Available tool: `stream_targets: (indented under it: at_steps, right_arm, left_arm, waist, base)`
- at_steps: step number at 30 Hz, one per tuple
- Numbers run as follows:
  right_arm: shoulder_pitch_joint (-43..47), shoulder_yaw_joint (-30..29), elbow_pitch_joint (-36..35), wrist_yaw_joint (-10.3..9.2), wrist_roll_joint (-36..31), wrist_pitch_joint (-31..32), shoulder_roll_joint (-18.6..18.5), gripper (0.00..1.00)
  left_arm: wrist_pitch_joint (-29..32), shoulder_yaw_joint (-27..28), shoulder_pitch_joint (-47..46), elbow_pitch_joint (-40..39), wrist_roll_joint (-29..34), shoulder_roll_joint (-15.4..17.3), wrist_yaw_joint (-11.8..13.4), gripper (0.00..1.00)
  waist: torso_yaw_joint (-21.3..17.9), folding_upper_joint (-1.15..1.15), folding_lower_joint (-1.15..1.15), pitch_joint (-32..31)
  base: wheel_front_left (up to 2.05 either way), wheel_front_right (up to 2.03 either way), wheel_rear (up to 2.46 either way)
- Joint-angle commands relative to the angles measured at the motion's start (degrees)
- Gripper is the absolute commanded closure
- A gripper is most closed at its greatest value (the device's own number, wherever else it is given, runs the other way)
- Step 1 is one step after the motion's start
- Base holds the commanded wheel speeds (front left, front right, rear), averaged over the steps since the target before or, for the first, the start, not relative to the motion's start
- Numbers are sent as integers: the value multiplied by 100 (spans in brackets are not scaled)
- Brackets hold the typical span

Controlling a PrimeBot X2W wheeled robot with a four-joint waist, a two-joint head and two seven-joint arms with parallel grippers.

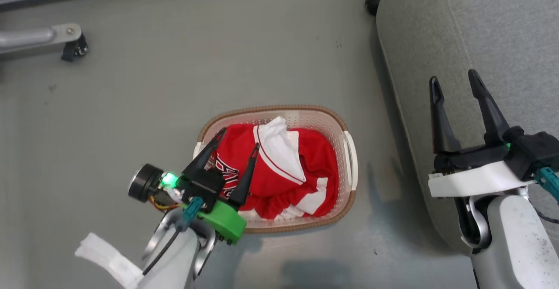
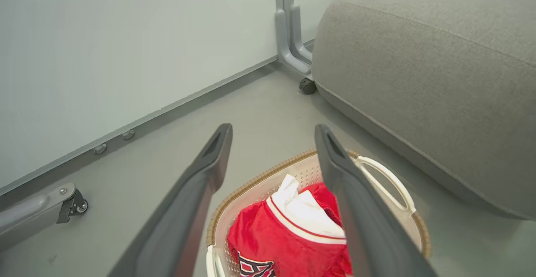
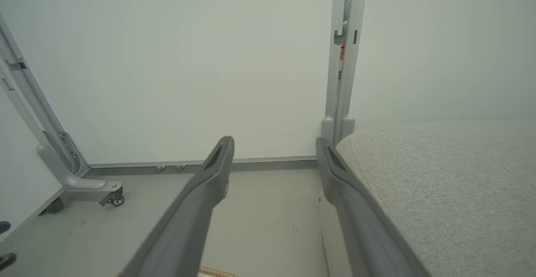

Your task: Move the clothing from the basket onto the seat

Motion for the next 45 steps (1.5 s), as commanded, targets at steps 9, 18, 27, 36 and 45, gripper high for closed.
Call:
stream_targets:
  at_steps: [9,18,27,36,45]
  right_arm:
    - [-603,38,-311,0,128,-28,-22,0]
    - [-954,154,-706,0,234,-28,-21,0]
    - [-1112,221,-999,-1,404,-28,-21,0]
    - [-1163,450,-934,-1,411,-28,-20,0]
    - [-1236,597,-985,-1,569,-28,-22,0]
  left_arm:
    - [-5,-1714,-1888,957,387,617,-57,0]
    - [-4,-3917,-3701,2033,381,930,-54,0]
    - [-5,-5132,-4778,3292,517,617,-54,0]
    - [-4,-5154,-5079,4927,1796,-61,-53,0]
    - [568,-5157,-5320,5220,1869,-93,-53,0]
  waist:
    - [-303,17,0,1858]
    - [-531,17,0,2708]
    - [-644,17,0,3268]
    - [-733,17,0,3613]
    - [-888,17,0,3875]
  base:
    - [0,0,0]
    - [0,0,0]
    - [0,0,0]
    - [0,0,0]
    - [0,0,0]
